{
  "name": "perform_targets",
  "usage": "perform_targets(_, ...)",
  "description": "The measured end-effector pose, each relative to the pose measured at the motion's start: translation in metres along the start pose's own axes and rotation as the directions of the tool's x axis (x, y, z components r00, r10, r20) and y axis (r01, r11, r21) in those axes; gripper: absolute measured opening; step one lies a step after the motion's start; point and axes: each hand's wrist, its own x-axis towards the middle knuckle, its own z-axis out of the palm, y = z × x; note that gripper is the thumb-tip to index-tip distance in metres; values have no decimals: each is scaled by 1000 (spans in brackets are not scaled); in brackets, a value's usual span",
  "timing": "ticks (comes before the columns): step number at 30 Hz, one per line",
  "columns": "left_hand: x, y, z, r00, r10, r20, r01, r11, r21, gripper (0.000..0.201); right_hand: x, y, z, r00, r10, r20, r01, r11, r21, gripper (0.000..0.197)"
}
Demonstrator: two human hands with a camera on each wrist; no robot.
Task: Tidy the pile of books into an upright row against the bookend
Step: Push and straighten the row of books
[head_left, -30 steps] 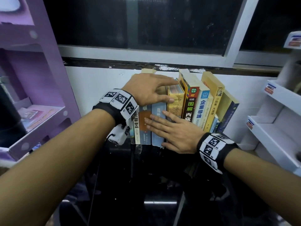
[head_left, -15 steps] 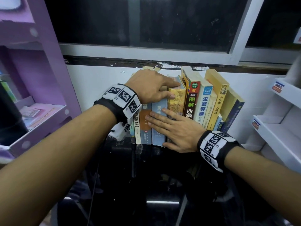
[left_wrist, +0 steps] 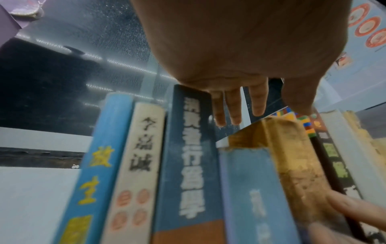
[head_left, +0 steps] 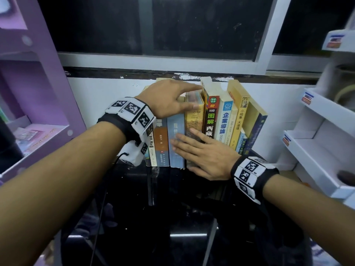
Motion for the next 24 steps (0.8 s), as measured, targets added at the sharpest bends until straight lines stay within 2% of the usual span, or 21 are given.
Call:
perform_targets(6, 20, 37, 6, 988, 56, -145, -78, 985, -154, 66, -38, 14, -4, 999, 34, 23, -33, 999, -24, 68)
perform_targets(12, 35, 48, 32, 993, 48, -111, -69, 978, -196, 74, -47, 20, 5, 999, 26, 24, -24, 998, -57, 68)
perform_targets(24, 43, 33, 35, 985, 141, -103, -159, 968, -195, 63, -35, 20, 24, 999, 47, 18, -46, 998, -53, 74)
